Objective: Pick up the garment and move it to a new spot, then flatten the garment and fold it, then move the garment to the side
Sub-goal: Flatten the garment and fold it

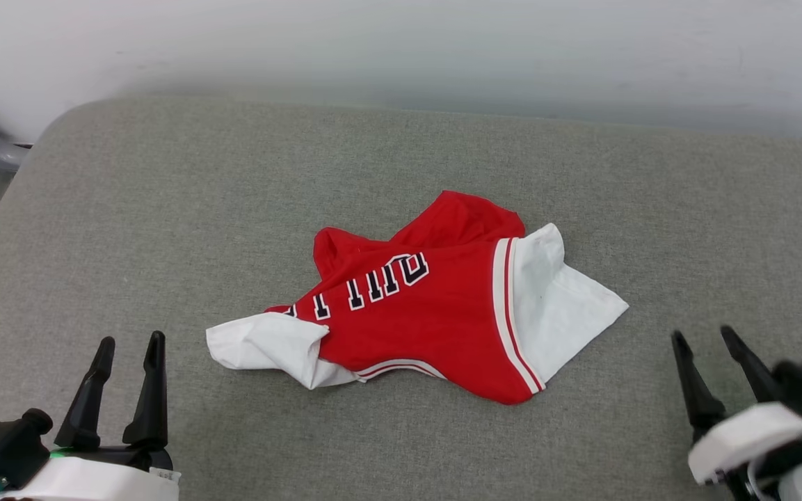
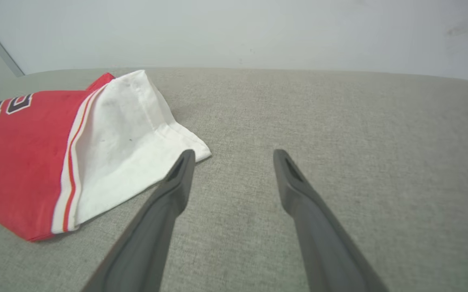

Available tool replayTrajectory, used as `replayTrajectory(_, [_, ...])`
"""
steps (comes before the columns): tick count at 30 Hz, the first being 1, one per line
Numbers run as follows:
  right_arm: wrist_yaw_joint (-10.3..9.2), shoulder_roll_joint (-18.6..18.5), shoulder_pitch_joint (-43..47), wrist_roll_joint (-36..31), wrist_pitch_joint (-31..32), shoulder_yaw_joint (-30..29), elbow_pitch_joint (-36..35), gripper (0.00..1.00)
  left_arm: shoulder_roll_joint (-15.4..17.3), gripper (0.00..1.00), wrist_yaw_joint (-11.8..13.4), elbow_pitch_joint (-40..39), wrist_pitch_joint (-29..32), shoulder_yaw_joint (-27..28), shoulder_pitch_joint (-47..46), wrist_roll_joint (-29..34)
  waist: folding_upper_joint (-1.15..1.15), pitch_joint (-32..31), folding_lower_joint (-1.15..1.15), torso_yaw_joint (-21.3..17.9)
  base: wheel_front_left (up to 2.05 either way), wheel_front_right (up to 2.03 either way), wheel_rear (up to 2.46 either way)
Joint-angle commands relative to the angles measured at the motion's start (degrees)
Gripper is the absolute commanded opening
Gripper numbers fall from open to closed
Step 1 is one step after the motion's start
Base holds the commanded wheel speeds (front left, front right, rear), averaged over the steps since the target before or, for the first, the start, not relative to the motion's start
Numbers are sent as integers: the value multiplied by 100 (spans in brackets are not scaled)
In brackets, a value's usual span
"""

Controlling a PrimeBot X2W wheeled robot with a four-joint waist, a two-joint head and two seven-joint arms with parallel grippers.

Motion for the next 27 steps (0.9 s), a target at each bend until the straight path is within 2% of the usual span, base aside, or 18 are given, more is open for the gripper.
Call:
replayTrajectory(1, [-5, -72, -344, 165, 102, 214, 168, 100, -25, 100, -15, 17, -24, -19, -78, -18, 0, -8, 0, 9, 0, 0, 0])
replayTrajectory(5, [-6, -287, -1122, 572, 594, 665, 564, 100, -29, 100, -15, 131, -25, -141, -99, -81, 0, -14, 0, 45, 0, 0, 0])
replayTrajectory(9, [-5, -397, -1701, 688, 1390, 1024, 1148, 100, -64, 100, -15, 217, -24, -283, -201, -160, 0, -11, 0, 163, 0, 0, 0])
replayTrajectory(15, [-5, -314, -2409, 837, 2443, 1286, 1876, 100, -79, 100, -15, 367, -24, -478, -350, -227, 0, 37, 0, 382, 0, 0, 0])
replayTrajectory(20, [-5, -225, -2723, 767, 3025, 1429, 2350, 100, -122, 100, -16, 489, -24, -627, -410, -281, 0, 62, 0, 541, 0, 0, 0])
replayTrajectory(27, [-4, -76, -2669, 734, 3629, 1515, 2991, 100, -159, 100, -15, 630, -24, -796, -495, -337, 0, 110, 0, 738, 0, 0, 0])
